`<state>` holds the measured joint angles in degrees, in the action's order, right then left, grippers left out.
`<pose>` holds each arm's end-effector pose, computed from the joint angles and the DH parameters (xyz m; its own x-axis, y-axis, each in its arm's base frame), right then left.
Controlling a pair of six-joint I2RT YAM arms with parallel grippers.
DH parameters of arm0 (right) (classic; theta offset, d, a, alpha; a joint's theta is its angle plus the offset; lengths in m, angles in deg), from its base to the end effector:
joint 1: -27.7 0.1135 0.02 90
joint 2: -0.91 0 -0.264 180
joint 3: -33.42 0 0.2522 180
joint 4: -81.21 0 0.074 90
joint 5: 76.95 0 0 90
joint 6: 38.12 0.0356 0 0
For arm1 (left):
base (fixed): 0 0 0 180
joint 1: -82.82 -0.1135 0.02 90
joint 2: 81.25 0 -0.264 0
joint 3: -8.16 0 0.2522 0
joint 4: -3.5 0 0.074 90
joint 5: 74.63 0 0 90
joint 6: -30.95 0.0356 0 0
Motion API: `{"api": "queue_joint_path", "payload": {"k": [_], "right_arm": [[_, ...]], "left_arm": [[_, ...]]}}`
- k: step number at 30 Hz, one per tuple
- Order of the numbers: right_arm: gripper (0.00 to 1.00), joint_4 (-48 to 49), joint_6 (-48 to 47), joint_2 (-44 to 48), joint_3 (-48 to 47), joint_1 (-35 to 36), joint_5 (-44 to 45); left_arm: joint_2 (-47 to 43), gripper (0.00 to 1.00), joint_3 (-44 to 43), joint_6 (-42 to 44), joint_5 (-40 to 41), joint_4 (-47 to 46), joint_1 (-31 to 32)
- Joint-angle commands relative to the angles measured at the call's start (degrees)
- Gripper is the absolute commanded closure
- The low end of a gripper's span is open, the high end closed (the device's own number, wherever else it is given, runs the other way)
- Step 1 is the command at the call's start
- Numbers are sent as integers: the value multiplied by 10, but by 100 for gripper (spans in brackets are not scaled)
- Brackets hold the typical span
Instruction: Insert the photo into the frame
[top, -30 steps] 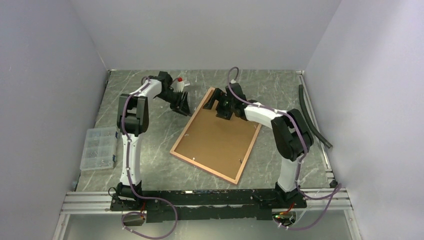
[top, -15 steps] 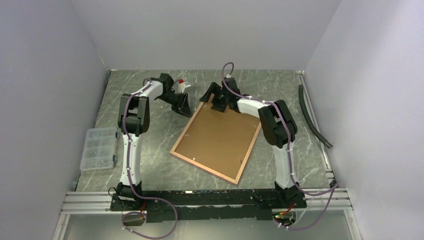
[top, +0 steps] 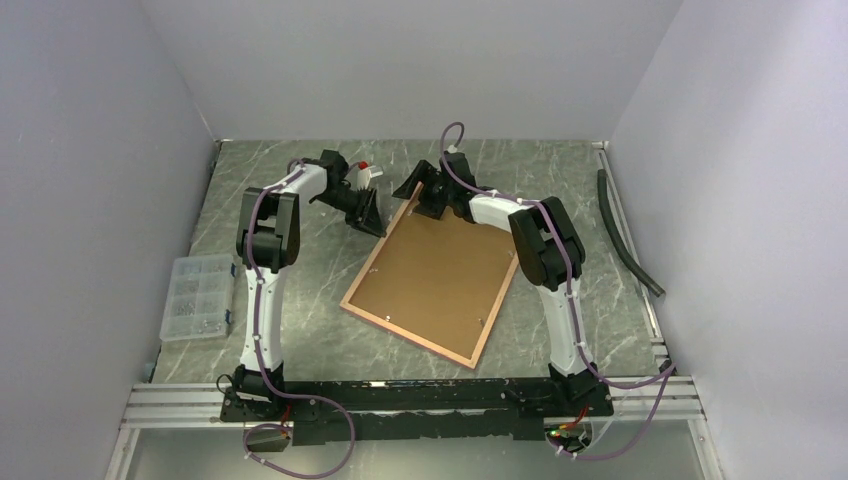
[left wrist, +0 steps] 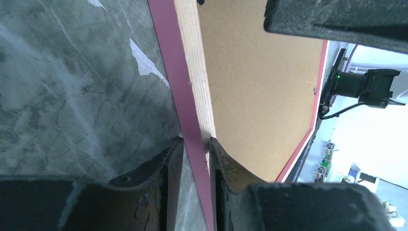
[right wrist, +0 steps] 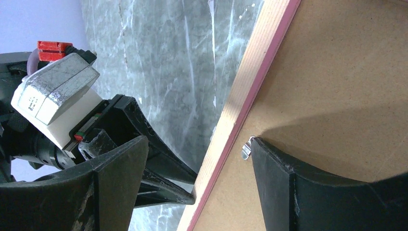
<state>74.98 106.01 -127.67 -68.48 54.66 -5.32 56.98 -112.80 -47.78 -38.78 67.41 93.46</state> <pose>0.4410 0.2369 0.1481 -0.8235 0.4439 -0.3532 0.0021 0.6250 0.7806 0.4588 -0.1156 0.1208 -0.9075 0.2869 -0.3069 0.4156 0.5063 -0.7556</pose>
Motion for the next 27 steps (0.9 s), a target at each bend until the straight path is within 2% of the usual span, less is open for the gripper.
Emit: {"api": "queue_joint_path", "payload": {"k": [1,11,20,27], "right_arm": [[18,6,15,-18,-9,7,-4],[19,12,32,-22,-7,15,-12],[18,-2,32,29,62,16,33],[18,-4,34,26,48,24,28]], "left_arm": [[-10,69,15,9,30,-7,7],[-10,72,18,11,30,-10,7],[-12,73,22,14,31,-9,7],[-15,73,24,13,33,-11,6]]}}
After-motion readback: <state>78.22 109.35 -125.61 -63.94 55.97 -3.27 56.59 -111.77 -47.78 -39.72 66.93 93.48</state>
